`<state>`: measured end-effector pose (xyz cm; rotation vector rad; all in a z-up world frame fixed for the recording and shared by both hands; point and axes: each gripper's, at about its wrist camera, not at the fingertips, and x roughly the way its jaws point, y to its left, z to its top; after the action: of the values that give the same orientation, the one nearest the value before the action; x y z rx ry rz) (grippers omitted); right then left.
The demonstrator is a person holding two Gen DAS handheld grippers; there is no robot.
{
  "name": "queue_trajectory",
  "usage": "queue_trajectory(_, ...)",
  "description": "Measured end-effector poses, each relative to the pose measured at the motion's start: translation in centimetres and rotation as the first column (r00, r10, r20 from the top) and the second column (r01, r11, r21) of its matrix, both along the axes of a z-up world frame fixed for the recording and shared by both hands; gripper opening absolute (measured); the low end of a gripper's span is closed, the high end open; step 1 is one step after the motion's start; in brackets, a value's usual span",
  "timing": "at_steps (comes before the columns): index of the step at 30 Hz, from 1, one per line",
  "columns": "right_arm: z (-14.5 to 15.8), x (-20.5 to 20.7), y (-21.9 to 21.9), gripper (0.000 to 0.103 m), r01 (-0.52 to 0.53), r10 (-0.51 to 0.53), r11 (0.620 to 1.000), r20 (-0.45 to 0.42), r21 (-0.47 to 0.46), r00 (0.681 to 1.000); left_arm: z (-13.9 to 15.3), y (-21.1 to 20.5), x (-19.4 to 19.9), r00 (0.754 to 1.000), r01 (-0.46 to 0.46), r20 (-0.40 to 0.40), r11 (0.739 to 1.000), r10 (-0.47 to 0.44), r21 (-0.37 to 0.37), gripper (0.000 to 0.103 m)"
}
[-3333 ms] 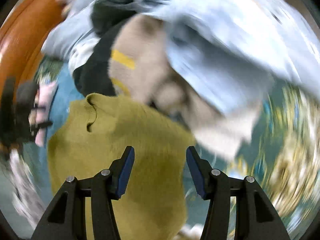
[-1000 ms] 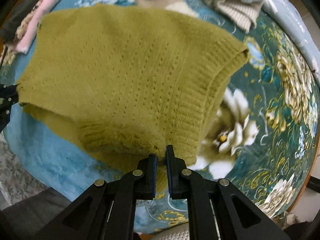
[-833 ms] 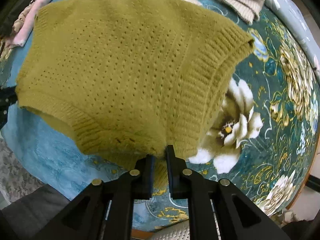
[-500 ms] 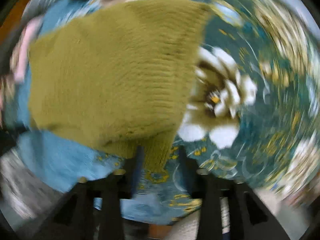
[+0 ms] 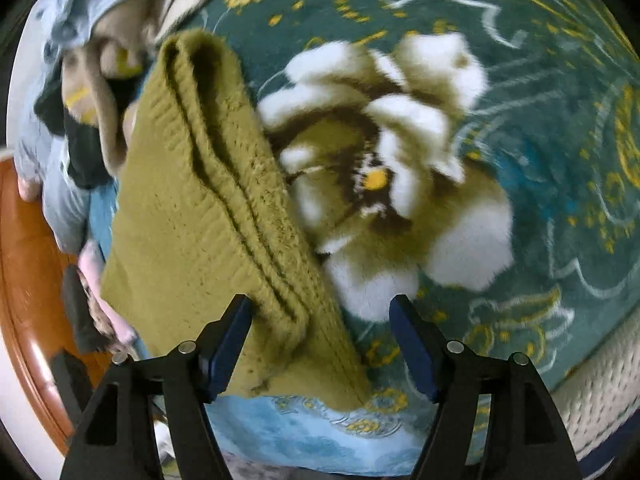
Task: Fold clothes
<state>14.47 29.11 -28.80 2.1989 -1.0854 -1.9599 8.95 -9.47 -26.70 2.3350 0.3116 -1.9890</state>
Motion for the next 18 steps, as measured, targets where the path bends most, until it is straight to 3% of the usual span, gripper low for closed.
queue_trajectory(5, -0.2, -0.4, -0.5, 0.07, -0.052, 0.052, 0.999, 0.014, 0.015, 0.999, -2.6, 3.4, 0.1, 0.994, 0.089, 0.077, 0.993, -0.082, -0.082, 0.062)
queue_trajectory(9, -0.2, -0.4, -0.8, 0.037, -0.032, 0.033, 0.999, 0.032, -0.028, 0.999, -3.6, 4.9, 0.5, 0.983, 0.146, 0.129, 0.979, -0.128, -0.144, 0.067)
queue_trajectory(12, 0.1, -0.7, -1.2, 0.028, -0.041, 0.042, 0.999, 0.044, -0.02, 0.998, -3.8, 5.8, 0.8, 0.97, 0.204, 0.169, 0.964, -0.176, -0.168, 0.067)
queue_trajectory(15, 1.1, -1.2, -2.1, 0.023, -0.068, 0.068, 0.998, 0.036, -0.004, 0.997, -3.1, 5.5, 1.3, 0.974, 0.186, 0.162, 0.97, -0.16, -0.156, 0.067)
queue_trajectory(18, 2.7, -1.1, -2.8, 0.022, -0.089, 0.089, 0.996, 0.004, 0.012, 0.996, -1.7, 4.1, 2.1, 0.987, 0.111, 0.128, 0.986, -0.095, -0.124, 0.067)
